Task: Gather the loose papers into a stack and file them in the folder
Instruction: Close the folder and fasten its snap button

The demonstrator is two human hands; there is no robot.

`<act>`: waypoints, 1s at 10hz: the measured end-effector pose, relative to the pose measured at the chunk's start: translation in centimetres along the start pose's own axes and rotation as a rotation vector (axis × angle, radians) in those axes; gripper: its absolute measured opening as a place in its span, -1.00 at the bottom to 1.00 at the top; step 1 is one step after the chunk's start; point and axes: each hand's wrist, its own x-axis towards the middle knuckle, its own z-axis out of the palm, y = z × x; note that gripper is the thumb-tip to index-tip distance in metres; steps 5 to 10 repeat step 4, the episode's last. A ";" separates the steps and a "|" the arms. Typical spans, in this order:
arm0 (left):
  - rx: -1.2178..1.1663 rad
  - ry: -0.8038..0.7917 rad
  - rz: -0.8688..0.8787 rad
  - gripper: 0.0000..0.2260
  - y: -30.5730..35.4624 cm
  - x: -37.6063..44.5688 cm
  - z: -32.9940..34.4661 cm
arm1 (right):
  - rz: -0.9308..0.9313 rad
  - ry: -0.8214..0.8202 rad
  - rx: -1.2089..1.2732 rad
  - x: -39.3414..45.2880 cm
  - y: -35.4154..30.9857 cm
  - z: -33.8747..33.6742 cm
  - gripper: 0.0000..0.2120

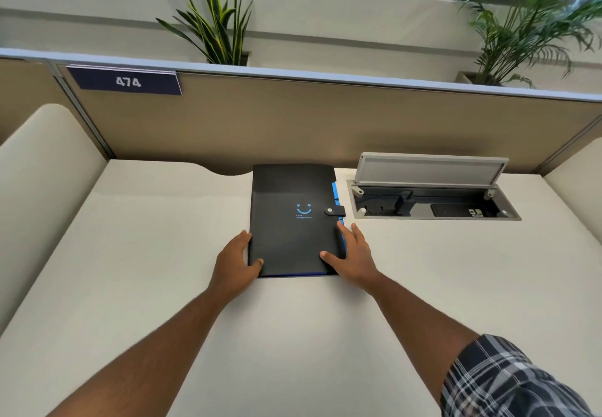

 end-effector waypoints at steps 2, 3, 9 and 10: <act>0.133 -0.142 -0.021 -0.19 0.2 -5.2 0.1 | 0.026 -0.105 -0.106 -4.6 0.8 -0.6 -0.04; 0.224 -0.174 -0.013 -0.15 0.5 -8.1 0.8 | 0.023 -0.155 -0.164 -6.9 1.6 -1.4 -0.04; 0.318 -0.187 -0.021 -0.15 1.4 -10.7 1.8 | 0.007 -0.169 -0.231 -9.6 2.8 -2.0 -0.05; 0.318 -0.187 -0.021 -0.15 1.4 -10.7 1.8 | 0.007 -0.169 -0.231 -9.6 2.8 -2.0 -0.05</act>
